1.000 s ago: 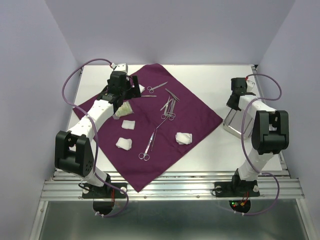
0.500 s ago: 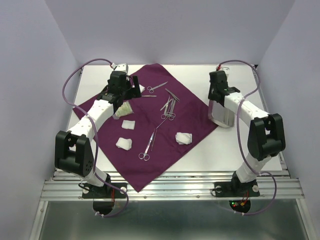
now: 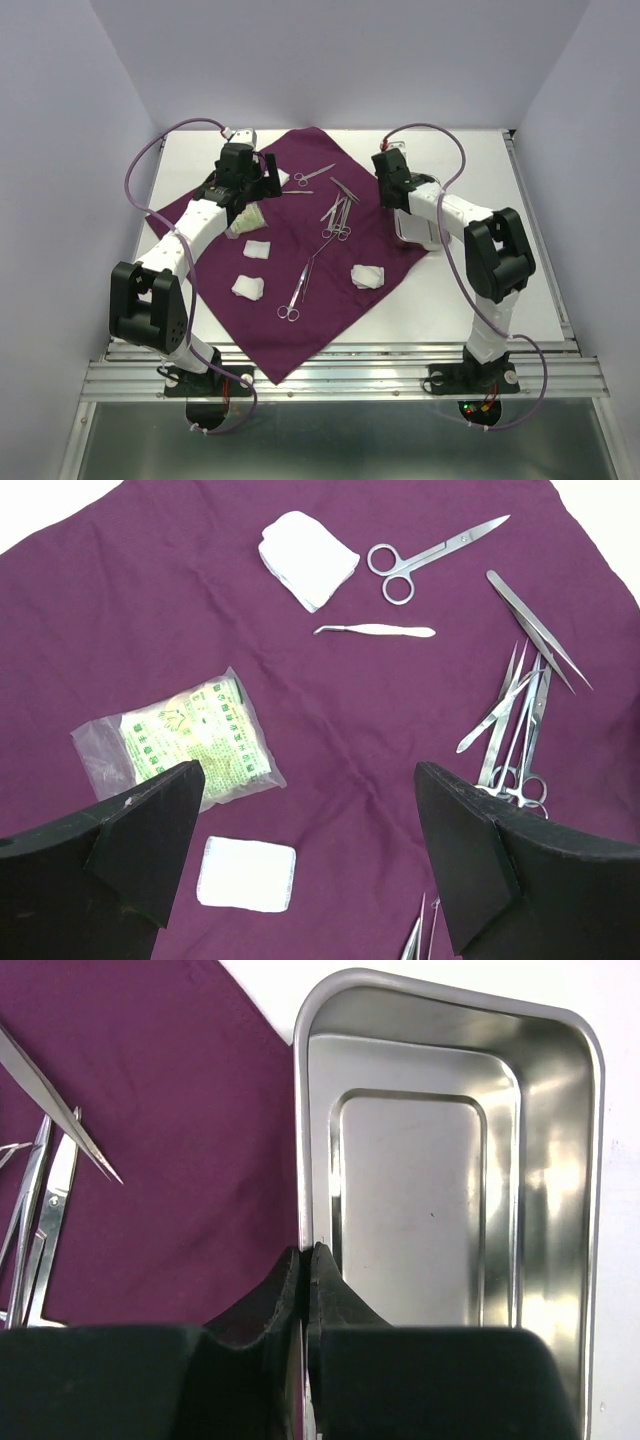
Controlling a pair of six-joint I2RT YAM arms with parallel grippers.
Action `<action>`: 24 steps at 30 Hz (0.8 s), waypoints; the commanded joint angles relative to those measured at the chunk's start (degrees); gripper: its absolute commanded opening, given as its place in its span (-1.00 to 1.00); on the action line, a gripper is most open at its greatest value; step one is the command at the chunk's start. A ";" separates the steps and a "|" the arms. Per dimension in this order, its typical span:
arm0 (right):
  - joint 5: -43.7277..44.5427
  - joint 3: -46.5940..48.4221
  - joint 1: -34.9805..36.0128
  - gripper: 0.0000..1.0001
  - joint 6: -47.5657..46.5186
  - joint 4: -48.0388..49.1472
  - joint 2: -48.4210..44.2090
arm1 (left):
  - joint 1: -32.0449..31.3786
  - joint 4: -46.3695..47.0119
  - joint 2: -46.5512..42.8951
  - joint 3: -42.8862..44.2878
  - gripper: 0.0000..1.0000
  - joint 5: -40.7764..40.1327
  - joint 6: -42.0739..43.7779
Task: Prepare the surgical pack
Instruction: Place the container in the surgical kit.
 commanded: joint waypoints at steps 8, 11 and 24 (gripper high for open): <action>14.18 1.43 1.00 -0.99 -7.07 0.61 -0.84 | -0.15 0.27 -0.78 1.96 0.98 -0.68 1.10; 14.10 0.73 1.00 -0.99 -10.59 2.00 -1.27 | -0.15 0.18 -0.60 1.96 0.98 -0.24 1.01; 8.56 6.44 1.53 -0.99 -11.84 0.43 1.97 | -0.15 0.18 -0.87 1.69 0.98 0.20 1.01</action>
